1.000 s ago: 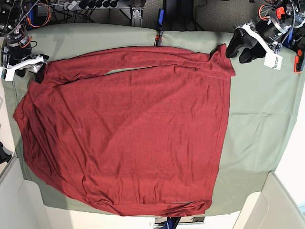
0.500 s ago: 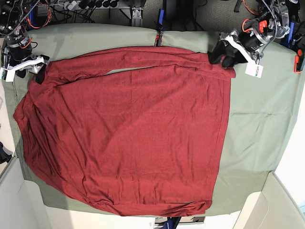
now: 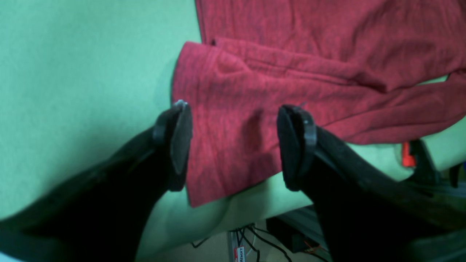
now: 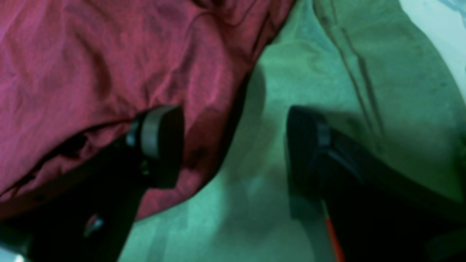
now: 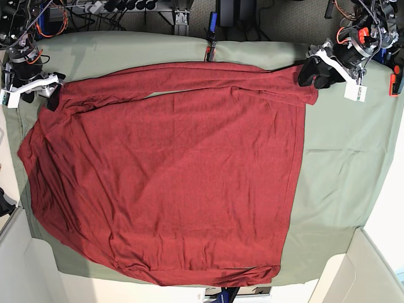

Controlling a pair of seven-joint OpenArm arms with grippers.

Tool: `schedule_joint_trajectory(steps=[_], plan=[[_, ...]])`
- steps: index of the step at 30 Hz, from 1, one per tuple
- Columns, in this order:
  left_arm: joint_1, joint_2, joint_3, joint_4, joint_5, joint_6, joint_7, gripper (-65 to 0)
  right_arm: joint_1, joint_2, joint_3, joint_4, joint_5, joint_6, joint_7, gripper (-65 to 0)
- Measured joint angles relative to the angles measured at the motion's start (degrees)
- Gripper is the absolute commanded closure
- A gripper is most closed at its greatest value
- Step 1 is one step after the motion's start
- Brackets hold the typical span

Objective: Fold the T-shirt properly
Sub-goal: 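Grasp the shirt edge with the left gripper and the opposite corner with the right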

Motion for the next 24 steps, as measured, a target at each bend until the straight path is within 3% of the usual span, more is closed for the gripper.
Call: schedule_joint_trajectory(steps=[2, 5, 10, 17, 19, 24], plan=[[0.0, 0.0, 0.0, 0.0, 2.6, 0.8, -1.6, -39.7, 0.0, 0.0, 0.0, 0.0, 0.0, 0.0, 0.0, -43.9], [-0.8, 0.0, 0.0, -1.6, 7.0, 4.8, -5.3, -39.7, 0.0, 0.0, 0.0, 0.0, 0.0, 0.0, 0.0, -43.9], [-3.9, -0.5, 0.6, -7.7, 3.3, 4.2, -5.9, -39.7, 0.0, 0.0, 0.0, 0.0, 0.0, 0.0, 0.0, -43.9], [-4.1, -0.7, 5.4, -9.7, -4.0, -2.8, -2.8, -39.7, 0.0, 0.0, 0.0, 0.0, 0.0, 0.0, 0.0, -43.9], [-3.6, -0.2, 6.3, -9.4, -5.8, -4.7, -1.9, -39.7, -0.1, 0.0, 0.0, 0.0, 0.0, 1.5, -0.1, -43.9], [0.3, -0.1, 6.6, -6.2, -6.7, -5.2, -0.6, -39.7, -0.1, 0.0, 0.0, 0.0, 0.0, 2.1, -0.3, -43.9]])
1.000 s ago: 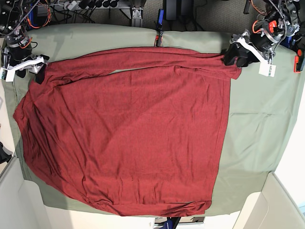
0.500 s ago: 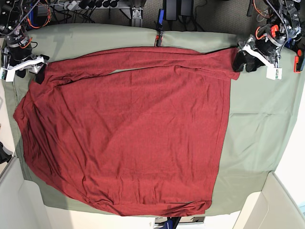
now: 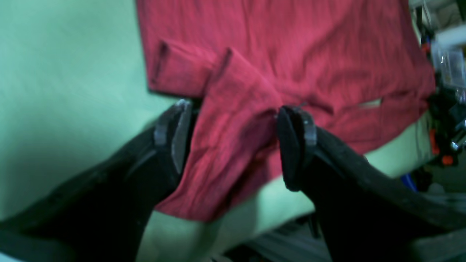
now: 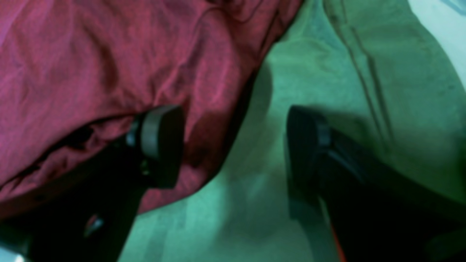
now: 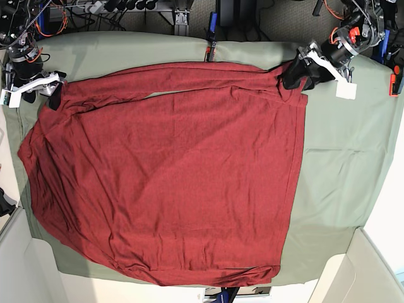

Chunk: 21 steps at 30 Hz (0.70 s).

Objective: Fold the T-shirt properly
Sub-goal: 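Grasp the shirt edge with the left gripper and the opposite corner with the right, then lift the shirt with both grippers and pull it apart to stretch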

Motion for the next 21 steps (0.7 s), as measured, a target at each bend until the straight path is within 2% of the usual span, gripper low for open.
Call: schedule_joint_trajectory(steps=[5, 6, 8, 9, 11, 12, 13, 14, 16, 18, 21], plan=[[0.6, 0.0, 0.0, 0.6, 0.2, 0.0, 0.3, -39.2, 0.0, 0.0, 0.0, 0.0, 0.0, 0.0, 0.0, -43.6], [0.6, 0.0, 0.0, 0.6, 0.2, 0.0, 0.1, -36.5, 0.0, 0.0, 0.0, 0.0, 0.0, 0.0, 0.0, -43.6], [0.6, 0.0, 0.0, 0.6, 1.1, 0.0, -0.1, -23.5, 0.0, 0.0, 0.0, 0.0, 0.0, 0.0, 0.0, -42.9], [0.6, 0.0, 0.0, 0.5, 1.8, 0.4, -0.2, -15.0, 0.0, 0.0, 0.0, 0.0, 0.0, 0.0, 0.0, -39.2], [0.8, 0.0, 0.2, 0.5, 3.1, 0.4, -0.7, -2.2, 0.0, 0.0, 0.0, -0.1, 0.0, 0.0, -0.9, -25.0], [0.9, 0.0, 0.2, 0.5, 3.7, 0.4, -1.2, 0.0, 0.0, -0.1, 0.0, -0.2, 0.0, 0.0, -1.0, -18.1], [0.9, 0.0, 0.2, 0.5, 4.0, 0.4, -1.4, 0.0, -0.2, -0.2, 0.0, -0.2, 0.0, 0.1, -1.0, -13.7], [0.9, 0.0, 0.2, 0.5, 4.1, 0.4, -1.4, 0.0, -0.2, -0.2, 0.0, -0.2, 0.0, 1.1, -1.0, -12.2], [0.9, 0.0, 0.2, 0.5, 4.1, 0.4, -1.4, 0.0, -0.1, -0.2, 0.0, -0.2, -0.2, 3.8, -1.0, -12.3], [0.9, 0.0, 0.2, 0.5, 4.1, 0.4, -1.4, 0.0, -0.1, -0.2, 0.0, -0.2, -0.2, 4.1, -1.0, -11.4], [0.9, 0.0, 0.2, 0.5, 4.0, 0.4, -1.4, 0.0, -0.1, -0.2, 0.0, -0.2, -0.2, 4.1, -1.0, 0.0]])
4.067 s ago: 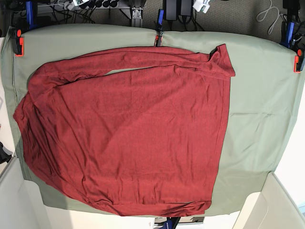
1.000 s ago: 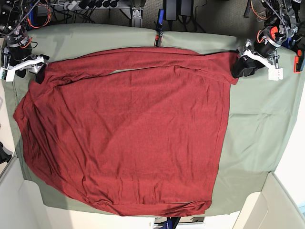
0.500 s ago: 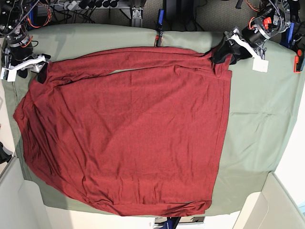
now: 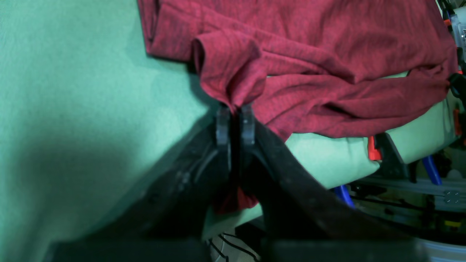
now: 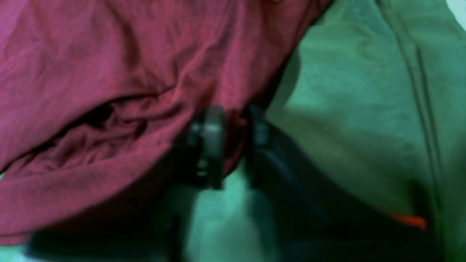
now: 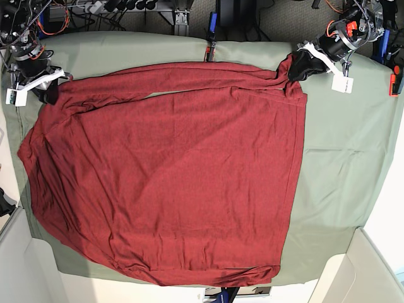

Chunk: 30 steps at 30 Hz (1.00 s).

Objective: Fold the T-shirt properly
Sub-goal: 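Lift the shirt with both grippers and pull it apart to stretch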

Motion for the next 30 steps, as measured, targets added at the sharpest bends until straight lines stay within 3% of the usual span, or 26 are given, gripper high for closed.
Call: schedule_joint_trajectory(steps=[4, 9, 14, 18, 24, 30], plan=[[0.4, 0.0, -0.3, 2.9, 0.6, 0.4, 2.1, 0.0, 0.1, 0.0, 0.0, 0.0, -2.2, 4.0, 0.0, 0.0], [2.8, 0.3, -4.0, 11.1, 0.2, 0.5, 3.6, 0.0, 0.1, -0.1, 1.9, 1.1, -2.0, 4.1, -2.1, 0.0], [7.7, -0.2, -9.7, 21.2, -2.4, 0.4, 3.8, 0.0, -0.1, 0.2, 8.2, 5.9, 3.7, 4.5, -4.4, 0.0], [7.2, -1.7, -11.4, 25.9, -3.2, 0.2, 3.7, 0.0, 1.2, 0.3, 8.8, 6.3, 3.8, 5.8, -4.8, 0.0], [2.4, -4.4, -10.5, 24.6, -2.0, 0.3, 2.8, 0.0, 6.2, 1.2, 8.8, 5.6, 4.0, 6.1, -4.7, 0.0], [-9.3, -7.2, -0.4, 12.4, 5.2, 0.2, -2.4, 0.0, 14.4, 1.3, 5.7, -2.6, 1.3, 5.9, -4.7, 0.0]])
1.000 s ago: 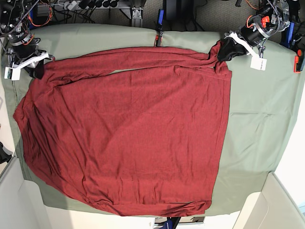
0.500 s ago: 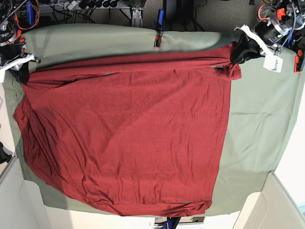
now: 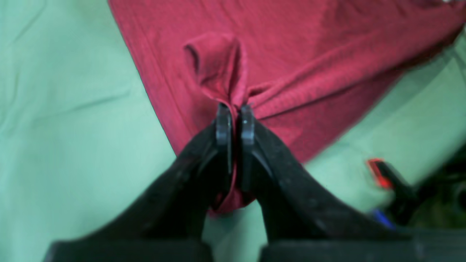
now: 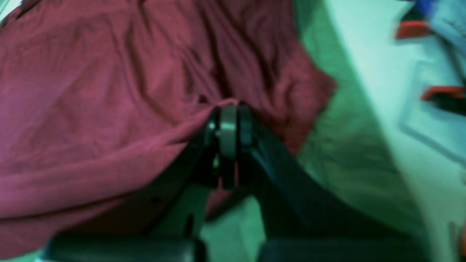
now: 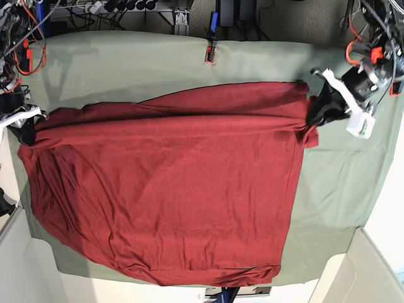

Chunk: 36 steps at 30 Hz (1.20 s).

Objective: Fold the T-shirt properly
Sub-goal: 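Lift the shirt with both grippers and pull it apart to stretch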

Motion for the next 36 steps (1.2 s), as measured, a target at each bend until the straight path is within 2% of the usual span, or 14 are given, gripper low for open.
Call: schedule_joint_trajectory(steps=[4, 10, 18, 25, 26, 29, 32, 33, 35, 36], plan=[[-10.0, 0.2, 5.5, -11.4, 3.7, 0.1, -0.4, 0.0, 4.7, -0.3, -1.9, -5.1, -1.4, 0.0, 0.0, 0.0], [-21.2, 0.0, 7.3, -25.6, 3.5, 0.1, -0.9, 0.0, 10.8, 0.0, -2.2, -11.3, -2.4, -0.1, 0.3, 0.0], [-28.5, 0.0, 10.7, -32.3, 4.5, 0.2, -1.7, 0.0, 15.4, -0.2, -2.2, -17.2, -4.6, -0.1, 1.5, 0.0], [-30.1, -0.2, 13.8, -37.2, 5.6, 0.1, -3.0, 0.0, 17.3, -0.2, -3.3, -18.3, -8.4, 0.3, 3.4, 0.0], [-30.1, -0.1, 14.5, -37.7, 5.9, 0.1, -3.6, -1.8, 17.6, 0.0, -4.0, -18.8, -9.3, 0.2, 4.5, 0.0], [-30.1, 0.0, 16.4, -38.4, 8.4, 0.1, -4.9, -14.8, 18.0, 0.0, -6.3, -20.8, -11.2, 0.2, 5.8, 0.0], [-30.1, 0.0, 16.7, -38.6, 9.1, 0.1, -3.2, -27.6, 17.9, 0.0, -9.0, -22.7, -11.4, 0.2, 6.1, 0.0], [-30.1, 0.0, 16.6, -38.6, 9.0, 0.1, -1.7, -30.1, 17.9, 0.0, -9.8, -23.2, -11.5, 0.2, 6.3, -2.7], [-30.1, -0.2, 16.6, -38.6, 6.2, 0.1, 0.7, -30.5, 17.9, 0.0, -10.8, -23.9, -11.7, 0.3, 6.8, -16.9], [-30.1, -0.7, 16.6, -38.6, 4.0, 0.1, 2.7, -30.5, 17.9, 0.0, -11.2, -24.1, -12.4, 0.3, 6.9, -21.6]])
